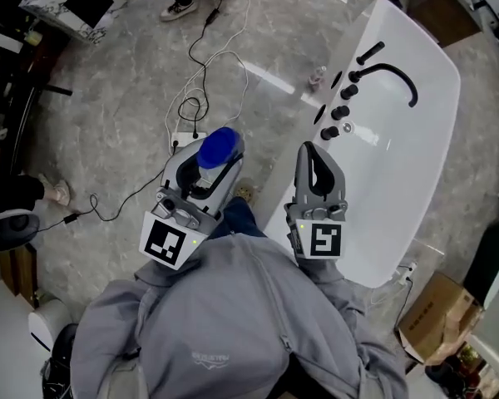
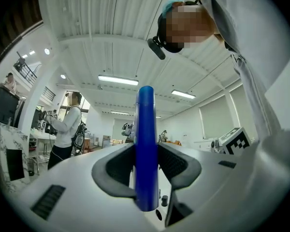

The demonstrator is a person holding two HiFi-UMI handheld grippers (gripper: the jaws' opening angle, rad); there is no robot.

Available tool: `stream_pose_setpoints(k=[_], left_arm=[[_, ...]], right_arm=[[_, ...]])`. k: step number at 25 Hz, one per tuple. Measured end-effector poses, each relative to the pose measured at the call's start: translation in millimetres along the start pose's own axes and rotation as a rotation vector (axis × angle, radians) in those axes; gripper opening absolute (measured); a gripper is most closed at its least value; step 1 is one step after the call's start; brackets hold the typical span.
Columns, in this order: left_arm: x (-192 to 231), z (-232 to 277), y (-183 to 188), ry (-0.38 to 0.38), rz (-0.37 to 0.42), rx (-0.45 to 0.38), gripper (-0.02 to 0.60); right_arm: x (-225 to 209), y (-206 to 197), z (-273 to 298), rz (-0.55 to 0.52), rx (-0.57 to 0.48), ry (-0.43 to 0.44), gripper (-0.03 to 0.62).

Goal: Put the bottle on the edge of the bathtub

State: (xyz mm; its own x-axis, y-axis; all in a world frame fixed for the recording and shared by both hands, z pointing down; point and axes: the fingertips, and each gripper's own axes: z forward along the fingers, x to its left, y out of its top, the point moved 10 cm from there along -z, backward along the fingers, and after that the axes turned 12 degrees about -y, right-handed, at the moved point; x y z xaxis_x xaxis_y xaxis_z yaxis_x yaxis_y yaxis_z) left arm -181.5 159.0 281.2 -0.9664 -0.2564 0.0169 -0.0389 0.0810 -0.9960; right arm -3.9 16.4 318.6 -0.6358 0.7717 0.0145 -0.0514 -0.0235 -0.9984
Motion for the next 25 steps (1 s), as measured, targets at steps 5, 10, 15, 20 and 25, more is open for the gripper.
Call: stream_pose_setpoints(k=[5, 10, 15, 20, 25], left_arm=[[-0.8, 34.3, -3.7, -0.091, -0.018, 0.009, 0.149], [-4.9, 62.5, -4.8, -0.200, -0.034, 0.013, 0.149], [-4.0, 95.5, -7.4, -0.314, -0.054, 0.008, 0.149], [2.1, 131.5, -12.3, -0.486, -0.075, 0.016, 0.149], [4.3, 158.8, -21.2, -0.623, -0.093, 0.019, 0.149]], right_arm=[[-28.3, -0.8, -12.9, 0.003, 0.006, -0.094, 0.003], [-46.2, -0.7, -28.3, 0.008, 0.010, -0.203, 0.003], [-62.9, 1.4, -38.1, 0.000, 0.011, -0.305, 0.003], [-69.5, 2.2, -42.8, 0.000, 0.024, -0.427, 0.003], [-72.6, -1.6, -47.4, 0.008, 0.054, -0.536, 0.003]])
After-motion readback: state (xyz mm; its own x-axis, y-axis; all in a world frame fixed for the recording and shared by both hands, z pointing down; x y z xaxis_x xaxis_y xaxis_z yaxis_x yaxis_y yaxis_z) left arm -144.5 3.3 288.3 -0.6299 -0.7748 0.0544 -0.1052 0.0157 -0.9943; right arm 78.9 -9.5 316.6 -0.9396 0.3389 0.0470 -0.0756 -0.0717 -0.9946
